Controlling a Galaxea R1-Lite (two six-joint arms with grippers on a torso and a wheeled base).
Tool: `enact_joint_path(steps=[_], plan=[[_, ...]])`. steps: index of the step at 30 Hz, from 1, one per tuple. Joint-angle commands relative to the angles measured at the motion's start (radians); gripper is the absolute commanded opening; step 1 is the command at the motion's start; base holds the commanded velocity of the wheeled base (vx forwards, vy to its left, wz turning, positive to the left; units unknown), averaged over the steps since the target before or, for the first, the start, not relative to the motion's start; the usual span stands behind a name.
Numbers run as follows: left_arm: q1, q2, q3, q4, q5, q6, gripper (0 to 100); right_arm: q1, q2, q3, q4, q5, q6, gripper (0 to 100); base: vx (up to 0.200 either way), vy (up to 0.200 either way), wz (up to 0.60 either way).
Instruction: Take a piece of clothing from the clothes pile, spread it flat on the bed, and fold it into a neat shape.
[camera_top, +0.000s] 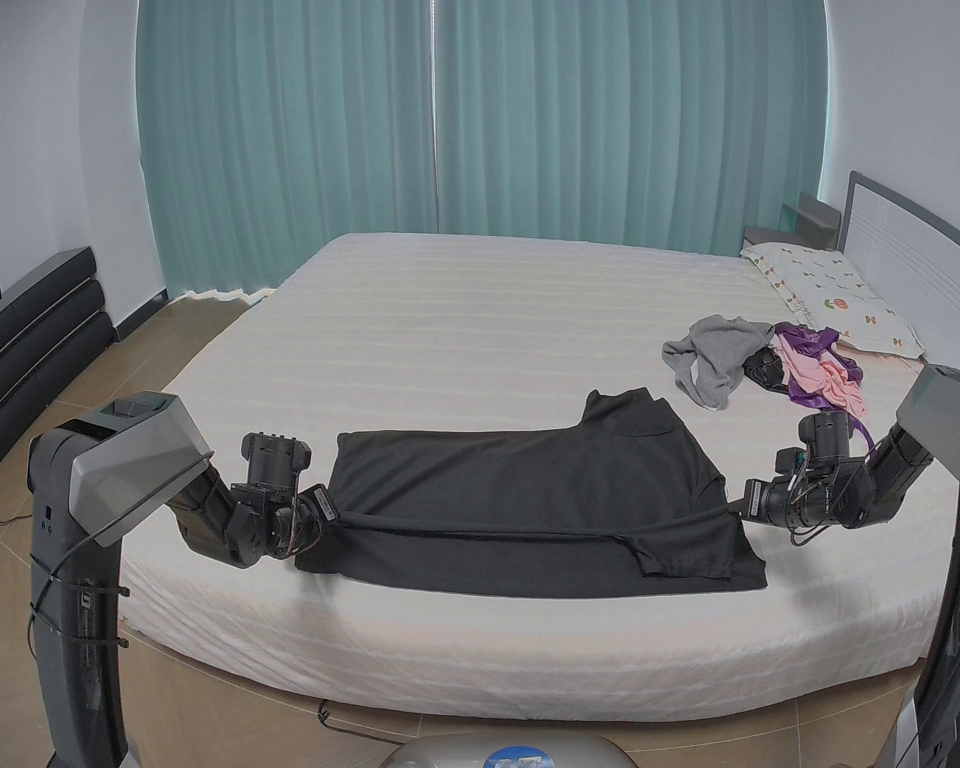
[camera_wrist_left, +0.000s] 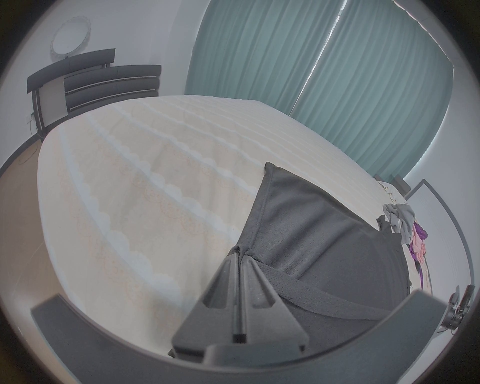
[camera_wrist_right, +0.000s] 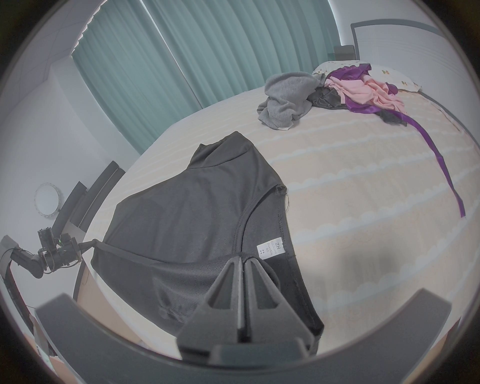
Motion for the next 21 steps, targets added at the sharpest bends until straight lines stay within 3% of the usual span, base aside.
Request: enact_joint_path(steps=[1,2,3,4,11,17,21], plan=[[-0.003,0.046,-0.036,-0.001,-0.001,-0.025,0,0.003,0.044,-0.015,-0.002,0.001,0.001,0,0.0,0.0,0.0],[-0.003,0.053,-0.044,-0.001,-0.002,-0.034,100,0.007,0.046,-0.018,-0.002,0.001,0.001,0,0.0,0.0,0.0],[-0.005,0.058,-0.045,-0.002,-0.002,-0.039,100,0.007,0.05,-0.02,-0.002,0.001,0.002,0,0.0,0.0,0.0],[-0.005,0.059,-0.045,-0.002,-0.002,-0.039,100,0.007,0.05,-0.02,-0.002,0.002,0.002,100,0.0,0.0,0.0],[0.003,0.007,-0.025,-0.01,0.001,-0.109,100,0.009,-0.016,-0.006,-0.004,0.017,0.119,100,0.0,0.0,0.0],[0.02,-0.148,0.099,-0.016,-0.004,-0.121,100,0.0,-0.128,0.089,-0.011,0.034,0.195,100,0.0,0.0,0.0],[0.03,-0.22,0.177,-0.022,-0.002,-0.158,100,-0.002,-0.217,0.17,-0.013,0.033,0.306,100,0.0,0.0,0.0]])
